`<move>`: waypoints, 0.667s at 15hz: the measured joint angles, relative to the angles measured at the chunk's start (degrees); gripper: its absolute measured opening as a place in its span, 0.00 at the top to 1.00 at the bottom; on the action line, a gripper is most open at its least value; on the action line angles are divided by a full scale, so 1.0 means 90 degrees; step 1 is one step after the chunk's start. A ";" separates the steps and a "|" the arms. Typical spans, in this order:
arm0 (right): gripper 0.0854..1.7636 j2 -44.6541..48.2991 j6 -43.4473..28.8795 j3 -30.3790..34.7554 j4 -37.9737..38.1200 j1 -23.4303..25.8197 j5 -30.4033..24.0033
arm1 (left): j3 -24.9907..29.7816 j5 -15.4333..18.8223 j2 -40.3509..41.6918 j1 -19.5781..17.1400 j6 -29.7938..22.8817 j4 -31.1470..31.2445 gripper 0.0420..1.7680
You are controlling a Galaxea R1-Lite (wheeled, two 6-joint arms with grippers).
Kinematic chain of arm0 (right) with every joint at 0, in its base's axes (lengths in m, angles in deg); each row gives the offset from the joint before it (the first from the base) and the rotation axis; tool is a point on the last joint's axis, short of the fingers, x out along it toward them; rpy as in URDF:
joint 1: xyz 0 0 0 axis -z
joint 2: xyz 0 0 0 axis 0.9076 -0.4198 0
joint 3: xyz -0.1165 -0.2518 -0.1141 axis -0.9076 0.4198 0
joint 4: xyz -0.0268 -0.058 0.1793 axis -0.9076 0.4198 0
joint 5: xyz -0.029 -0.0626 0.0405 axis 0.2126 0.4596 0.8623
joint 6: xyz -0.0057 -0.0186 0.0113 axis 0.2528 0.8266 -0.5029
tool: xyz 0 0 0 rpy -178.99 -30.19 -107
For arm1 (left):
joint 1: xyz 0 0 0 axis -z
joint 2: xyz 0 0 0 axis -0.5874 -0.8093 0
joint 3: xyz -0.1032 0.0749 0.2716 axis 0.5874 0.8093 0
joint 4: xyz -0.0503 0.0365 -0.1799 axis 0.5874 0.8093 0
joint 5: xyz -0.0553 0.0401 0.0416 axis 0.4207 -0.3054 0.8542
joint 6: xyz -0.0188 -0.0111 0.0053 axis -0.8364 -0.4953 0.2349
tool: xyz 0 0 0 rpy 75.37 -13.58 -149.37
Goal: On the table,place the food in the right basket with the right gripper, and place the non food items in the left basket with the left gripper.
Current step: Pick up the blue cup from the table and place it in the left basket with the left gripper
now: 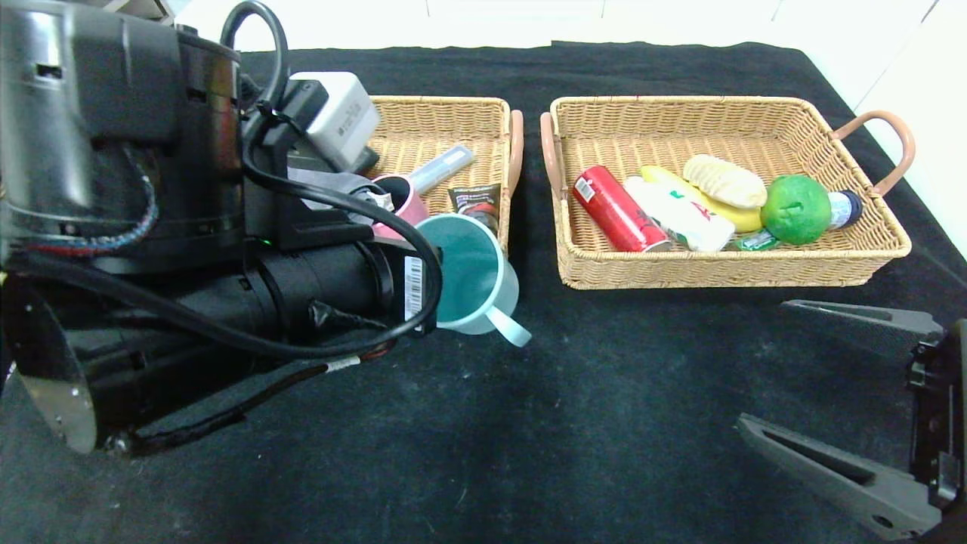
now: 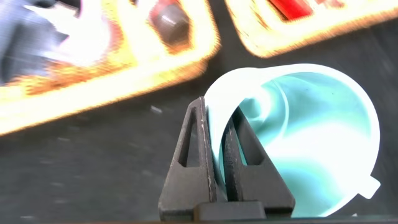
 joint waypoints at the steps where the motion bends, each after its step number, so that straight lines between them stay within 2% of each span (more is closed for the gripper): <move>1: 0.03 -0.0008 0.0000 0.0007 0.0004 -0.0003 0.0001 | -0.0131 0.0003 0.0007 -0.0133 0.0027 -0.0005 0.90; 5: 0.03 -0.0015 -0.0003 0.0007 0.0003 -0.0005 0.0001 | -0.0630 -0.0007 -0.0187 -0.0466 0.0163 -0.0027 0.90; 10: 0.03 -0.0005 0.0000 -0.0005 -0.0019 0.0004 0.0001 | -0.1067 0.0000 -0.0840 -0.1005 0.0841 -0.1336 0.90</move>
